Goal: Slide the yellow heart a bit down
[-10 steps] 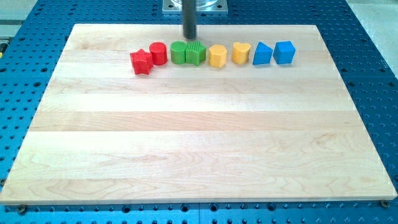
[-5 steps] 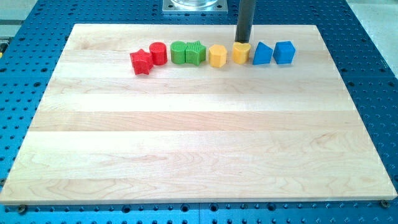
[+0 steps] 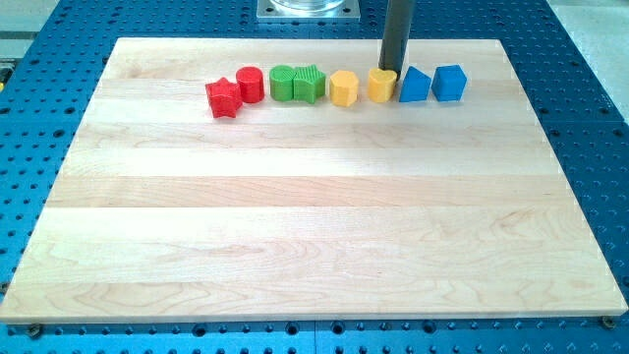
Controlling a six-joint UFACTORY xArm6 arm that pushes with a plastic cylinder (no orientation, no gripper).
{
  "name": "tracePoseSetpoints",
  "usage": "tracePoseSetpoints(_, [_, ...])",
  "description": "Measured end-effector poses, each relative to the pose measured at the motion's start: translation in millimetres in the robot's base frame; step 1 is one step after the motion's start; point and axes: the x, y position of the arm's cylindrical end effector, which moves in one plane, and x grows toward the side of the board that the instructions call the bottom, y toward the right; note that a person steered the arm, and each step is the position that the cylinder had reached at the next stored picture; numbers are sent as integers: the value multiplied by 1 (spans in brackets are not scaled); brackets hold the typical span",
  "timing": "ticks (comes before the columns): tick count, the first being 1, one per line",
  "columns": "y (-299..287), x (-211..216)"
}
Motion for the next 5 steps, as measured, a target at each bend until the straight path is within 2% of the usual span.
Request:
tracePoseSetpoints(1, [0,0])
tracePoseSetpoints(3, [13,-29])
tracePoseSetpoints(5, [164,-67])
